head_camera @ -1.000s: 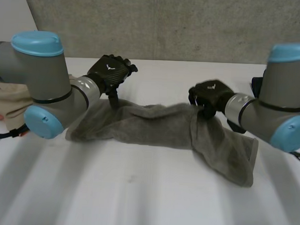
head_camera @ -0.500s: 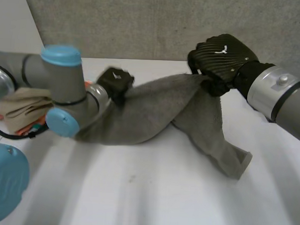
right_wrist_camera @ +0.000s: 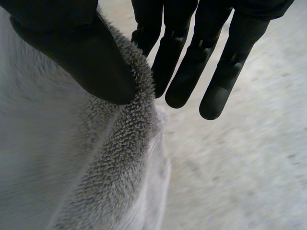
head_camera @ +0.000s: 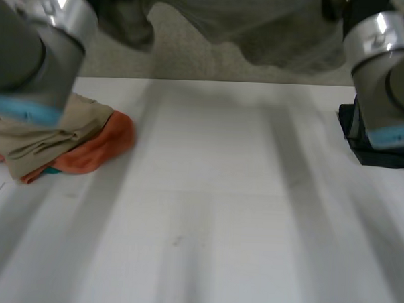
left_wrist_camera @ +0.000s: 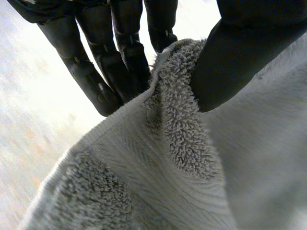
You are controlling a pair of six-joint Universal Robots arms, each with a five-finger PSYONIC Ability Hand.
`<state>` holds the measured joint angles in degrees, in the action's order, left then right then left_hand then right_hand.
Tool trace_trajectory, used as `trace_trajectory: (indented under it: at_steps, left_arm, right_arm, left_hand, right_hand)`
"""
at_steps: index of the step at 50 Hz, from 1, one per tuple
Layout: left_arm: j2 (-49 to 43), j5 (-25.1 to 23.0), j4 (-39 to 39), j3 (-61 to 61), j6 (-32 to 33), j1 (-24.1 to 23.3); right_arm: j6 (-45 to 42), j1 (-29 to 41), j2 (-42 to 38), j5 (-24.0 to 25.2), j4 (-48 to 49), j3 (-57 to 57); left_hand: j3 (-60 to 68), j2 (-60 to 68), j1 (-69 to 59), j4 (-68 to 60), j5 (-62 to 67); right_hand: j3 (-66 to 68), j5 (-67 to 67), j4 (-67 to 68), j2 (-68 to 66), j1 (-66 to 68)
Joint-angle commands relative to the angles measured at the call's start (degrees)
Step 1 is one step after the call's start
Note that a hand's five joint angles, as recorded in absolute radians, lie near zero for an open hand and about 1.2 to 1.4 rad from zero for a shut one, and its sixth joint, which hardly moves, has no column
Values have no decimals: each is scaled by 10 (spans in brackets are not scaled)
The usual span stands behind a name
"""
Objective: Fold the laundry.
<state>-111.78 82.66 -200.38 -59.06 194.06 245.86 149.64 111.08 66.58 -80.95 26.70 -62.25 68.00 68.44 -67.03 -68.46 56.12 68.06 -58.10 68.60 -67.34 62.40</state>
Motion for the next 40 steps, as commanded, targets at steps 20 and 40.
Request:
trace_trajectory:
  at_steps: [20, 40]
  left_arm:
    - [-169, -2, 140, -193, 187, 52]
    - [-169, -21, 126, -212, 200, 85]
  right_arm:
    - [-94, -8, -64, 47, -72, -334]
    - [-44, -24, -55, 62, -127, -311]
  left_hand:
    - [-361, -365, 351, 365, -342]
    - [104, 99, -114, -99, 123]
  right_hand:
    - [119, -119, 114, -127, 176]
    - [119, -119, 114, -127, 176]
